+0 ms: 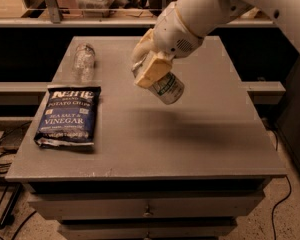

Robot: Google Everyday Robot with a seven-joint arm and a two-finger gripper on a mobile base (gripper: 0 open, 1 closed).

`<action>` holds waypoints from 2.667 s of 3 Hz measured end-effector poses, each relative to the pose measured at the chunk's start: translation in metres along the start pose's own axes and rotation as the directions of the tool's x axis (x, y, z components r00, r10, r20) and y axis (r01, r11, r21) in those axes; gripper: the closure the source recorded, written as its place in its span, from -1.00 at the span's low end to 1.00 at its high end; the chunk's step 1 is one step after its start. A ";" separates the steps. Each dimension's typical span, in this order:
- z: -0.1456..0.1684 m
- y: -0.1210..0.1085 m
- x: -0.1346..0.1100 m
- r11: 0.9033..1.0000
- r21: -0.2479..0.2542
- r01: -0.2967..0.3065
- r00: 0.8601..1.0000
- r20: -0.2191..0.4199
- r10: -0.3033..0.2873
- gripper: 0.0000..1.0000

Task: Place 7up can upright

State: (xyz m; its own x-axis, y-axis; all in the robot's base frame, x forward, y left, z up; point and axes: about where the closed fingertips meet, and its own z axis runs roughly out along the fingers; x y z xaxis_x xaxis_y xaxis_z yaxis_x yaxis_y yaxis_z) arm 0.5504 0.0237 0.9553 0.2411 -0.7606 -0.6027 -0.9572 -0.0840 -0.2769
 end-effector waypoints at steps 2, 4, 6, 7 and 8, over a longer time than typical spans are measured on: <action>0.008 0.000 -0.018 0.985 -0.006 0.170 0.974 0.156 -0.167 1.00; 0.006 -0.001 -0.025 0.974 0.020 0.226 0.907 0.360 -0.218 1.00; -0.001 -0.001 -0.024 0.969 0.082 0.235 0.830 0.501 -0.244 1.00; -0.002 -0.003 -0.020 0.970 0.101 0.221 0.800 0.550 -0.240 1.00; -0.001 -0.005 -0.014 0.972 0.112 0.205 0.771 0.593 -0.231 1.00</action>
Offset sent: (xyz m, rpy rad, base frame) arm -0.0046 0.0250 0.0116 0.2278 -0.1093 0.2766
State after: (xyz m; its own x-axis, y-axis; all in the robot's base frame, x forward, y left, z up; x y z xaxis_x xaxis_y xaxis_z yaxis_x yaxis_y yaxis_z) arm 0.5512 0.0338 0.9658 0.5021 -0.1853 -0.8448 -0.8633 -0.1659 -0.4767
